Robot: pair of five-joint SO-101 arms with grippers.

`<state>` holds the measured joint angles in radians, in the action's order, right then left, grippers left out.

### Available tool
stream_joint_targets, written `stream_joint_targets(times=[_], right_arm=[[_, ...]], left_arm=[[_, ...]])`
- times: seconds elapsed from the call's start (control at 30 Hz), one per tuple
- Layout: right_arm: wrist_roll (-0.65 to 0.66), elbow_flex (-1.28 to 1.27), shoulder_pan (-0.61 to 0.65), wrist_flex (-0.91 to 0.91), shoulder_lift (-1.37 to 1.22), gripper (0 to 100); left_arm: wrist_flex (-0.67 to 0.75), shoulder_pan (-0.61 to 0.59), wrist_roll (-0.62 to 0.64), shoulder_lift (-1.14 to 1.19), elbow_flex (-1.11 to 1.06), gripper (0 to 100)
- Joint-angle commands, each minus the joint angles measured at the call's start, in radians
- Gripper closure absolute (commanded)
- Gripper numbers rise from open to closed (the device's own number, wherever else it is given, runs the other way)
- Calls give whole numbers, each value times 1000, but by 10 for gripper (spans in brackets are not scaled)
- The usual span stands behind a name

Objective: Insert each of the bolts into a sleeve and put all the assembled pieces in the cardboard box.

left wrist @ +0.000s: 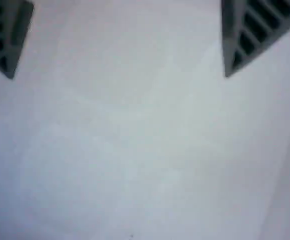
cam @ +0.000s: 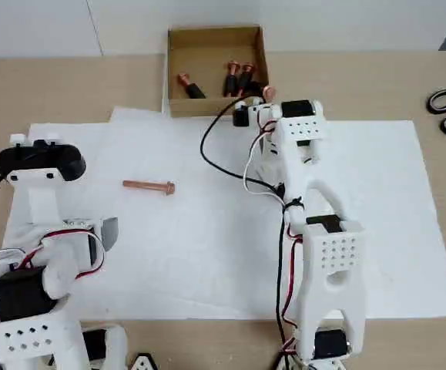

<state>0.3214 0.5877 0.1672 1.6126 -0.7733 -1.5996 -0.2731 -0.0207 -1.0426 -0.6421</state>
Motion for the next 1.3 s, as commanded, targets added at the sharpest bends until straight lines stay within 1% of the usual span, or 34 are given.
stream_joint_targets(times=[0.0,0.07,0.3,0.37,0.47,0.6,0.77,0.93,1.03,1.17,1.27], right_arm=[[17,41,-21,24,10,997],[17,77,-36,59,62,995],[14,80,-33,70,289,995],[14,68,-38,70,340,995],[14,28,-41,70,397,995],[11,-34,-36,68,443,995],[11,-61,-39,70,461,995],[11,-61,-41,70,461,995],[11,-61,-41,70,461,995],[12,-61,-41,70,461,995],[12,-61,-41,70,461,995]], left_arm=[[23,0,-3,-12,4,746],[23,0,-3,-12,4,746],[23,0,-11,-2,8,746],[21,0,-54,20,10,746],[25,0,-157,126,13,746],[49,15,-365,344,133,746],[48,129,-677,641,338,746],[68,209,-930,884,460,746],[163,218,-1008,1002,503,752],[347,219,-1076,1129,527,783],[417,232,-1138,1201,541,790]])
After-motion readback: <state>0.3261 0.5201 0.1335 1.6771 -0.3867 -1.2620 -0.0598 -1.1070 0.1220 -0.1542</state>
